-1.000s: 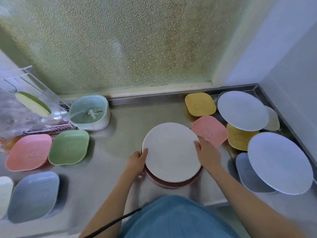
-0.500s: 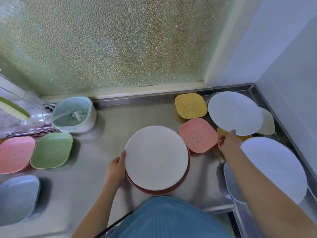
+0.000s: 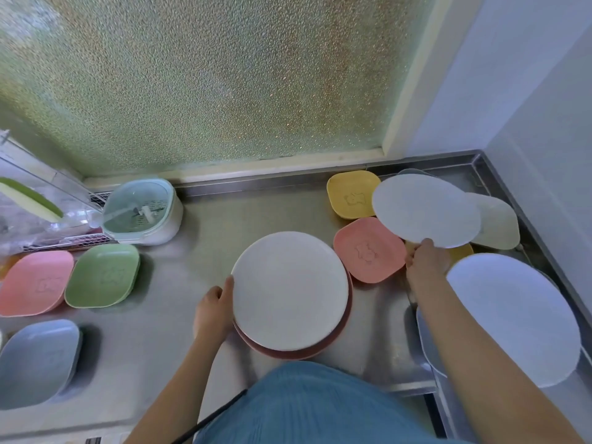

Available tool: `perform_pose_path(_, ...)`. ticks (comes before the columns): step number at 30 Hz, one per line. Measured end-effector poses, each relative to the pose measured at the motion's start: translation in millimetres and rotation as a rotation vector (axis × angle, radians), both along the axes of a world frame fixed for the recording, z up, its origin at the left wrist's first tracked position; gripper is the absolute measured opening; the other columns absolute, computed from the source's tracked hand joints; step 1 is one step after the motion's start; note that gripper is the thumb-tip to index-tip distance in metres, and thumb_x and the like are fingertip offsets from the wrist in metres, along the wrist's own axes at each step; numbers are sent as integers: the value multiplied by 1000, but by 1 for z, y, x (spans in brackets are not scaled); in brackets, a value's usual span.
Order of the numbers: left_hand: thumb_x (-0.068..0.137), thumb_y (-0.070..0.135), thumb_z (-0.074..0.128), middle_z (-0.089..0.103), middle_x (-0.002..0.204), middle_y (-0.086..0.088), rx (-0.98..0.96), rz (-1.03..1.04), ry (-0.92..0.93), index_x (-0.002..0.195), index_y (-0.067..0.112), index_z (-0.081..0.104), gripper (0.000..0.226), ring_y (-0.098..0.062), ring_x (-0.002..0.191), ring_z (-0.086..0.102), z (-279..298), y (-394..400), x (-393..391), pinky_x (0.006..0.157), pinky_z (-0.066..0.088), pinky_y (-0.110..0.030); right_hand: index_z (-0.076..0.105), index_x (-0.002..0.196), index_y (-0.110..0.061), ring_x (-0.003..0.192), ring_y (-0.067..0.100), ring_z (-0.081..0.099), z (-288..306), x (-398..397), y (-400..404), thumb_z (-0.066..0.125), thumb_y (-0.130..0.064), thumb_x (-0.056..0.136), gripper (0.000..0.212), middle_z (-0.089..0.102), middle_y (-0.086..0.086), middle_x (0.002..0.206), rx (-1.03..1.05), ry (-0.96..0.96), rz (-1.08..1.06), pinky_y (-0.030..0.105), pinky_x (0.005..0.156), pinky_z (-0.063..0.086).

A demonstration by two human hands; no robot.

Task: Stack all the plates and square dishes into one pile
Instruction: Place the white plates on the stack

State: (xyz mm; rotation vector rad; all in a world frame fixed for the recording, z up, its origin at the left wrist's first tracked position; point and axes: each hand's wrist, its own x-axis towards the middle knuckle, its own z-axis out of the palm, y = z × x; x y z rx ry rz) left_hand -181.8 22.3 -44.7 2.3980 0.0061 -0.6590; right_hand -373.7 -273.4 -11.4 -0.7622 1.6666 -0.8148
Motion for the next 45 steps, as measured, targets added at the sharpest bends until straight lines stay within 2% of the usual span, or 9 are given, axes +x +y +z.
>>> perform_pose_path(6,94,44,38,56,74,-7,-37,54,-198,81,7,51,42,-27,70,51,24,-10,-5,61,34,-32,36,62,-14,37,12,31,3,12,51,45,-10,87,27,37,2,51,-71,-98,188,17,33,22)
perform_pose_path(13,98,35,35,62,74,-6,-235,14,-247,84,14,63,38,-24,71,56,40,-15,-6,62,38,-32,39,67,-13,34,7,28,15,4,94,46,-12,95,29,37,1,47,-26,-161,738,18,36,23)
perform_pose_path(16,97,33,38,55,66,-6,-299,-31,-212,75,5,54,39,-25,64,50,35,-15,-15,61,37,-34,44,72,-12,35,6,33,13,1,104,46,-16,96,24,41,2,50,0,-73,937,17,38,29)
perform_pose_path(19,96,37,42,46,62,-3,-194,-66,-180,68,7,41,41,-23,61,41,28,-5,-25,58,31,-34,47,75,-12,36,4,36,12,-1,111,45,-17,96,21,44,1,53,31,-27,1002,15,39,32)
perform_pose_path(24,94,39,47,50,64,-2,-62,-121,-184,71,8,47,39,-22,59,45,20,8,-32,54,34,-32,51,79,-12,38,4,38,11,-2,112,43,-18,96,19,47,1,53,62,39,1106,15,40,32)
perform_pose_path(28,94,28,46,44,58,-5,-46,-126,-229,63,9,38,37,-24,56,41,18,15,-36,51,29,-32,48,72,-11,48,12,41,3,2,110,44,-22,94,25,45,2,54,-70,209,1215,22,51,36)
perform_pose_path(37,92,27,45,46,58,-4,26,-179,-223,64,10,41,33,-23,55,42,18,23,-41,50,29,-29,37,54,-18,52,15,39,-18,-5,115,47,-33,87,37,39,1,53,-306,565,1185,30,57,34)
perform_pose_path(42,86,30,49,44,55,0,91,-165,-264,61,13,39,32,-20,52,40,22,23,-42,47,29,-26,36,55,-19,56,16,39,-22,-8,117,45,-35,90,40,40,1,56,-237,469,1139,32,59,33)
perform_pose_path(45,87,29,49,44,54,-1,61,-142,-322,64,10,40,31,-21,51,40,28,15,-43,47,30,-26,49,61,-14,55,18,45,-18,-11,117,38,-42,96,46,50,5,59,-66,295,913,30,58,37)
